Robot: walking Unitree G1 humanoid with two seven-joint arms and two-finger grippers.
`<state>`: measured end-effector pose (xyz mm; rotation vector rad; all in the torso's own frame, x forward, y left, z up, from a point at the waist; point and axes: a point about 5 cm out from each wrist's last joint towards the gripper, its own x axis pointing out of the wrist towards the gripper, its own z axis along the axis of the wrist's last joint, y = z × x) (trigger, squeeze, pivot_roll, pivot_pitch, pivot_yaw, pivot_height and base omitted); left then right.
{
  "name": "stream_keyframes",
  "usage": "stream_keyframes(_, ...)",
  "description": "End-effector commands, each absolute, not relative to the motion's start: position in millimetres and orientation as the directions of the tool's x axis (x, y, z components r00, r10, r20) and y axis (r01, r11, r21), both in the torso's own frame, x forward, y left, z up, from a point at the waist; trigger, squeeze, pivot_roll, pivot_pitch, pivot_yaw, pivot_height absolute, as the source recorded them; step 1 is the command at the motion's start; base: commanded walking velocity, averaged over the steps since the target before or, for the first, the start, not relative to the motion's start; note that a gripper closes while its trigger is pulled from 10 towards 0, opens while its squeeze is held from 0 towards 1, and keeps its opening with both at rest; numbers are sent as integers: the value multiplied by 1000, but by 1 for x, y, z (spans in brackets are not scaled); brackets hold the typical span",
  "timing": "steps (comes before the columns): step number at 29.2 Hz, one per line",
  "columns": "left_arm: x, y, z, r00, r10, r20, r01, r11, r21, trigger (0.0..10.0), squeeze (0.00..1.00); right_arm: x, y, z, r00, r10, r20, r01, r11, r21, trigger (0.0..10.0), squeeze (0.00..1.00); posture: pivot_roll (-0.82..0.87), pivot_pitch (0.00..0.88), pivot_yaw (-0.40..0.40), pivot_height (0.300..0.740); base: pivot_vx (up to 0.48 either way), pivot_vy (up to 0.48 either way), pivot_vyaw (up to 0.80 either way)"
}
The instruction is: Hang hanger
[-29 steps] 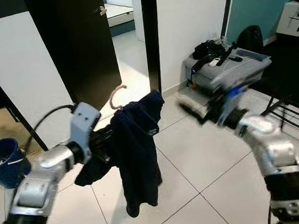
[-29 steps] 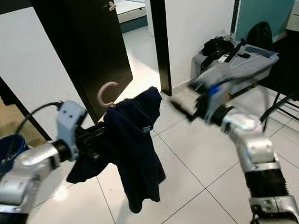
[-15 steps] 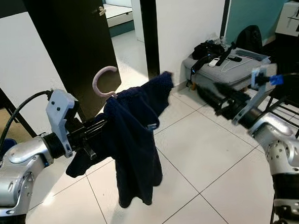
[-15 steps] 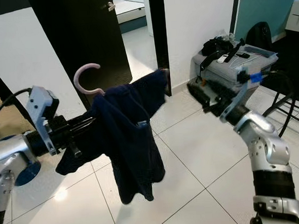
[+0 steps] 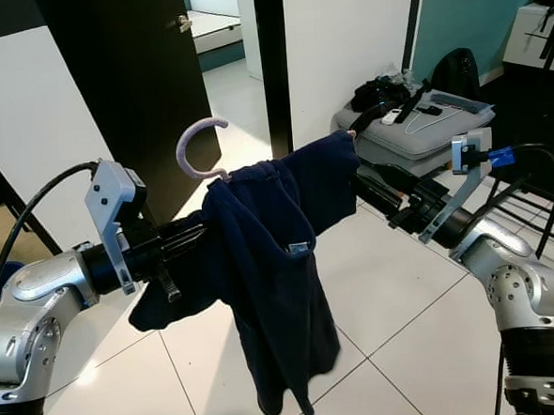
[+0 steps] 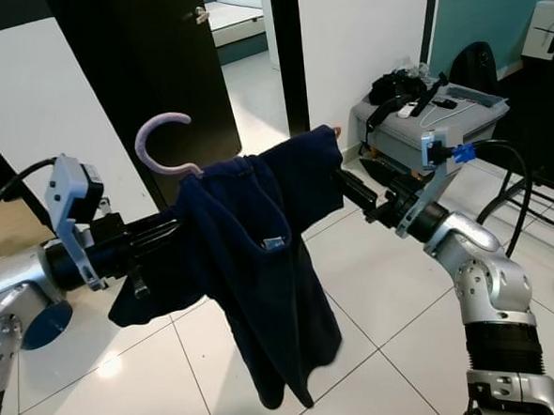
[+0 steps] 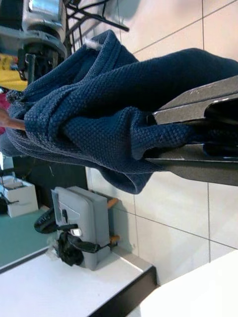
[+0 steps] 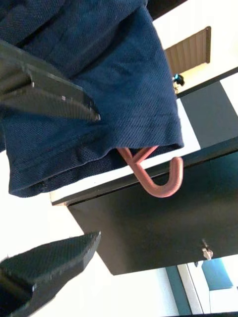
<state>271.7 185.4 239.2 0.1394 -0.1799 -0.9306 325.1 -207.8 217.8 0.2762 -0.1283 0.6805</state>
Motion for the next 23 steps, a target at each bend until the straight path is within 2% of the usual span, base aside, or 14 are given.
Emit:
stream_keyframes(1,268,189,250,573,-812,107,780,581,231,10000,0,325,-204,220,754,622,210,-657,725,207,0,0,-60,0,69,740,0,0,0)
stream_keyframes(23,263,181,252,533,-838,119,808,546,223,10000,0,319,-202,219,710,664,234,-704,679,208,0,0,-63,0,71,740,0,0,0)
